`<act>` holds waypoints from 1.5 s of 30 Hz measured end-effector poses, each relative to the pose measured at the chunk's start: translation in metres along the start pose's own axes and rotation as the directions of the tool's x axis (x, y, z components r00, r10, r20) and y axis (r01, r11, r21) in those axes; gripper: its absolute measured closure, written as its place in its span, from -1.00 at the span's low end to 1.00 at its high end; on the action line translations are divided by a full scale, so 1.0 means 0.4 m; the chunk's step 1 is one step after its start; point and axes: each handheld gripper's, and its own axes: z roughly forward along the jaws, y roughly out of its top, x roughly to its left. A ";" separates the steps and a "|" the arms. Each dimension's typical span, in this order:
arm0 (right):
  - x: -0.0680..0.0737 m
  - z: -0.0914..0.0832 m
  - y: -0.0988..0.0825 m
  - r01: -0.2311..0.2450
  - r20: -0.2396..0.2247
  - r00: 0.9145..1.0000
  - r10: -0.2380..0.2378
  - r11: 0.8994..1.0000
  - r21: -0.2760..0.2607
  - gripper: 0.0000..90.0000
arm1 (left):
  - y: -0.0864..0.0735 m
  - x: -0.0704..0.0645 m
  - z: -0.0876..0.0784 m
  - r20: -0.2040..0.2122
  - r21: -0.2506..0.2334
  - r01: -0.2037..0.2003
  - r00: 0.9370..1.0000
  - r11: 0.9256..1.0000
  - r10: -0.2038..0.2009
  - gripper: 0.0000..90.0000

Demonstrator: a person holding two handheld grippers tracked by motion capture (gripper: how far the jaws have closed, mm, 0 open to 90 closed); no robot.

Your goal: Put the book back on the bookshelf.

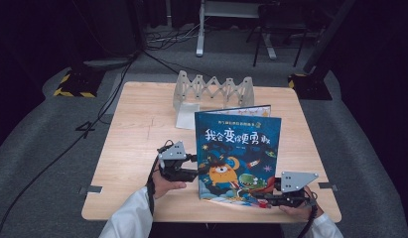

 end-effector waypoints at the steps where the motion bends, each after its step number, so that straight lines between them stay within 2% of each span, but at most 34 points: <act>1: -0.002 0.000 -0.002 0.000 -0.002 1.000 0.000 1.000 0.004 0.64 | -0.001 -0.002 -0.005 0.011 -0.008 -0.011 1.000 1.000 0.011 0.29; 4: -0.004 0.002 -0.012 -0.004 -0.005 1.000 0.004 1.000 0.014 0.68 | -0.002 -0.010 -0.017 0.061 -0.034 -0.041 0.997 0.999 0.043 0.45; 10: -0.003 0.005 -0.023 0.015 0.037 0.999 -0.016 0.999 0.036 0.73 | 0.014 -0.032 -0.020 0.066 -0.023 -0.109 0.992 0.994 0.110 0.53; 12: 0.003 0.004 -0.023 0.027 0.043 0.999 -0.028 0.999 0.034 0.75 | 0.014 -0.034 -0.017 0.034 -0.022 -0.106 0.994 0.994 0.107 0.53; 16: 0.012 0.006 -0.019 0.054 0.054 0.997 -0.056 0.998 0.040 0.74 | 0.010 -0.027 -0.007 0.045 -0.045 -0.081 0.996 0.996 0.083 0.49; 18: 0.011 0.007 -0.022 0.045 0.056 0.997 -0.047 0.998 0.034 0.74 | 0.011 -0.037 0.018 0.048 0.008 -0.099 0.994 0.995 0.099 0.37; 19: 0.011 0.007 -0.023 0.044 0.057 0.997 -0.046 0.998 0.034 0.74 | 0.010 -0.051 0.037 0.034 0.045 -0.132 0.991 0.990 0.131 0.26; 20: 0.011 0.006 -0.023 0.043 0.056 0.997 -0.045 0.999 0.033 0.74 | 0.008 -0.059 0.048 0.004 0.055 -0.146 0.989 0.988 0.146 0.25; 23: 0.014 0.005 -0.024 0.044 0.076 0.996 -0.047 0.998 0.039 0.67 | 0.003 -0.055 0.053 0.034 0.029 -0.136 0.990 0.990 0.135 0.31; 25: 0.012 -0.001 -0.026 0.032 0.102 0.994 -0.035 0.999 0.030 0.58 | 0.001 -0.057 0.050 0.045 0.021 -0.155 0.987 0.988 0.154 0.40; 27: 0.004 -0.014 -0.029 0.005 0.154 0.988 -0.006 1.000 0.007 0.51 | 0.001 -0.063 0.048 0.067 0.020 -0.178 0.982 0.984 0.176 0.51; 30: -0.011 -0.047 -0.039 -0.028 0.170 0.985 0.036 0.998 -0.049 0.48 | 0.002 -0.071 0.047 0.082 0.019 -0.205 0.976 0.979 0.202 0.64; 33: -0.012 -0.050 -0.044 -0.034 0.187 0.981 0.042 0.998 -0.046 0.48 | 0.002 -0.073 0.047 0.101 0.020 -0.210 0.973 0.977 0.207 0.69; 35: -0.011 -0.045 -0.040 -0.029 0.215 0.976 0.036 0.999 -0.036 0.41 | 0.001 -0.074 0.047 0.115 0.020 -0.212 0.971 0.977 0.208 0.74; 39: -0.016 -0.045 -0.041 -0.033 0.218 0.975 0.042 0.998 -0.045 0.40 | 0.001 -0.075 0.046 0.121 0.020 -0.211 0.971 0.977 0.207 0.76; 40: -0.017 -0.046 -0.043 -0.049 0.216 0.975 0.060 0.997 -0.056 0.37 | 0.002 -0.074 0.046 0.122 0.022 -0.211 0.971 0.977 0.207 0.76; 42: -0.017 -0.046 -0.042 -0.044 0.219 0.974 0.055 0.998 -0.053 0.35 | 0.002 -0.075 0.046 0.123 0.024 -0.208 0.971 0.978 0.204 0.77; 45: -0.015 -0.046 -0.039 -0.043 0.220 0.974 0.053 0.998 -0.048 0.30 | 0.004 -0.080 0.042 0.119 0.032 -0.223 0.969 0.974 0.218 0.77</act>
